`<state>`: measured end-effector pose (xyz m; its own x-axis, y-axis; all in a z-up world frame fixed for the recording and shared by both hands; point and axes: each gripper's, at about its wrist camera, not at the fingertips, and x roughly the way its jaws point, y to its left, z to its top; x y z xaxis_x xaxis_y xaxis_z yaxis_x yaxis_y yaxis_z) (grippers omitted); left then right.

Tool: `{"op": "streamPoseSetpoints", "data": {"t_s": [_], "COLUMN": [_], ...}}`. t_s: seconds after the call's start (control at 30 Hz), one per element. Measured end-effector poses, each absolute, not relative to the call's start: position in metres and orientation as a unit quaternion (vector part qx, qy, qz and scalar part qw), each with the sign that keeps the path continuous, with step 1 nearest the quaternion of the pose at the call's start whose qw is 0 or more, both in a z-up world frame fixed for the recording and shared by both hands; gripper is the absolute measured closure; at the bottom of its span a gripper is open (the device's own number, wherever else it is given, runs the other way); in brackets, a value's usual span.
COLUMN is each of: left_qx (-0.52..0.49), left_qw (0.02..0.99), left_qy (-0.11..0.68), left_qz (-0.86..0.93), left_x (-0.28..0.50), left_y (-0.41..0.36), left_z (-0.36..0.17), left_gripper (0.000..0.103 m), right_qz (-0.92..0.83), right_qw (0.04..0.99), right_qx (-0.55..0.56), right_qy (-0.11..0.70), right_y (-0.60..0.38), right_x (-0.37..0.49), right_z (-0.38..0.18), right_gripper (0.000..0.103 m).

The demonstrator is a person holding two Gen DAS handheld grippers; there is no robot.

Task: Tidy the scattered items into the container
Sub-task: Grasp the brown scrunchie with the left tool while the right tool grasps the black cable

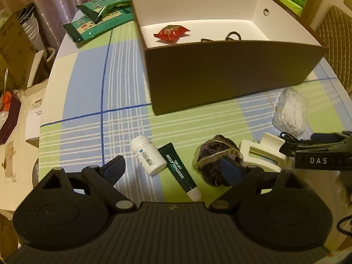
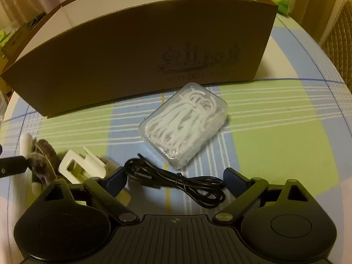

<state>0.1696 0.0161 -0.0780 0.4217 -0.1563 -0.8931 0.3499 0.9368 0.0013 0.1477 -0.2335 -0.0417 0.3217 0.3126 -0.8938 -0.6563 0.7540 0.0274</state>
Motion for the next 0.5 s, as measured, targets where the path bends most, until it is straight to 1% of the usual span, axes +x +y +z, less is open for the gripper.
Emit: {"op": "streamPoseSetpoints", "data": {"t_s": [0.23, 0.5], "left_qx": [0.126, 0.226], "left_qw": [0.839, 0.815], "left_qy": [0.492, 0.432], "left_qz": [-0.196, -0.313], "left_x": [0.158, 0.141], "left_y": [0.011, -0.009], "left_z": [-0.071, -0.063], "left_gripper": [0.012, 0.013], "right_qz": [0.301, 0.265], "right_qw": [0.799, 0.811], "right_qx": [-0.175, -0.156], "right_qy": [0.490, 0.499], "right_y": [-0.262, -0.307], "right_x": [0.150, 0.163], "right_z": [-0.038, -0.031], "right_gripper": [0.013, 0.013]}}
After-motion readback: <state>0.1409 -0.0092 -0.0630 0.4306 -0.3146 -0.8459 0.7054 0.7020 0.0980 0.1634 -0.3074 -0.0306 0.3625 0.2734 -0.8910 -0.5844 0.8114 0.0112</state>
